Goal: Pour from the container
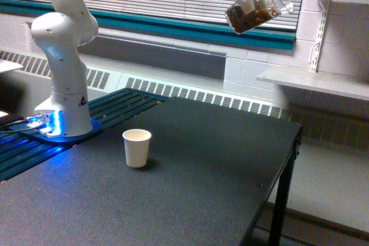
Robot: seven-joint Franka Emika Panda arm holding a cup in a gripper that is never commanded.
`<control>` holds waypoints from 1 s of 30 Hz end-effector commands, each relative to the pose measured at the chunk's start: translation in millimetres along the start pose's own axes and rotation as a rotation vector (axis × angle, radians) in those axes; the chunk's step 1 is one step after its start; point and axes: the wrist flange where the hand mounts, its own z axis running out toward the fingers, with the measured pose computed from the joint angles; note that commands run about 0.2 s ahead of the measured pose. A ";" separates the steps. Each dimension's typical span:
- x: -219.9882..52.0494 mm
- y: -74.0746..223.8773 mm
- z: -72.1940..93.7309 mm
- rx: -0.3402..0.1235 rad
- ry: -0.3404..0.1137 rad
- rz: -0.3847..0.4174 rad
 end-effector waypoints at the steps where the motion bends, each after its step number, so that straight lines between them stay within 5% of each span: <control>1: 15.5 8.8 -42.6 0.049 0.052 0.020; 13: 35.3 47.5 -96.3 0.060 0.122 0.032; 30: -18.6 76.6 -157.0 0.112 0.112 -0.060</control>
